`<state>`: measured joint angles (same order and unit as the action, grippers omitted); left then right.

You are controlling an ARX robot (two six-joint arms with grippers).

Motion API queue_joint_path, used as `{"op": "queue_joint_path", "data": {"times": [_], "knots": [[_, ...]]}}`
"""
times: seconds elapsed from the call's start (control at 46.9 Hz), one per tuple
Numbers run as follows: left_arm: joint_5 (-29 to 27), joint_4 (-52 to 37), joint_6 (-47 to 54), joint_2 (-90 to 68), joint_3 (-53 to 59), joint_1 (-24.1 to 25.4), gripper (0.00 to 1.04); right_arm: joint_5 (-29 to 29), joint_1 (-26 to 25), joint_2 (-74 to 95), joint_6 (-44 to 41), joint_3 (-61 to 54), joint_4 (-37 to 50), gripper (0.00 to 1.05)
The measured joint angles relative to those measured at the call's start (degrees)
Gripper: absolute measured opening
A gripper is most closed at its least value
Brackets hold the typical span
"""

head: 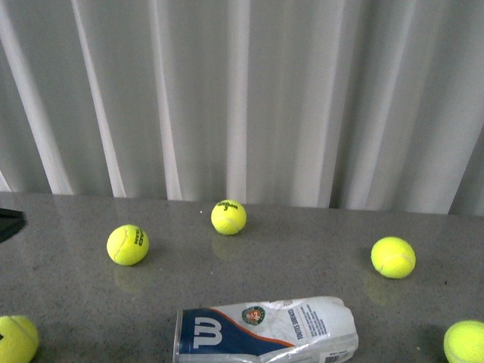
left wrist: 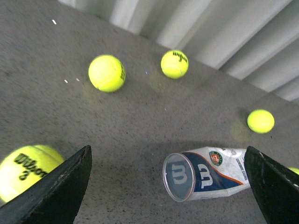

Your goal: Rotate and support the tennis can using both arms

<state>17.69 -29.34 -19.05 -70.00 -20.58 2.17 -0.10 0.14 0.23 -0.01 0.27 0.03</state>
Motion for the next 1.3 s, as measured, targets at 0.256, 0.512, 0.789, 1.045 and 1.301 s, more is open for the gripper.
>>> {"op": "queue_joint_path", "data": {"times": [0.256,0.512,0.789,1.045,1.301], "knots": [[3.3,-10.2,-3.8,-28.7,-11.0,-4.0,0.98,0.0,0.0,0.0,0.0,0.0,0.0,0.98],[5.6,-10.1,-3.7,-38.3,-15.5,-5.3,0.98,0.0,0.0,0.0,0.0,0.0,0.0,0.98],[10.4,-10.6,-5.0,-42.0,-17.3,-9.9,0.98,0.0,0.0,0.0,0.0,0.0,0.0,0.98],[8.7,-8.3,-4.8,-46.6,-20.0,-13.0,0.98,0.0,0.0,0.0,0.0,0.0,0.0,0.98],[9.3,-8.5,-7.0,-48.8,-21.9,-15.8,0.98,0.0,0.0,0.0,0.0,0.0,0.0,0.98]]}}
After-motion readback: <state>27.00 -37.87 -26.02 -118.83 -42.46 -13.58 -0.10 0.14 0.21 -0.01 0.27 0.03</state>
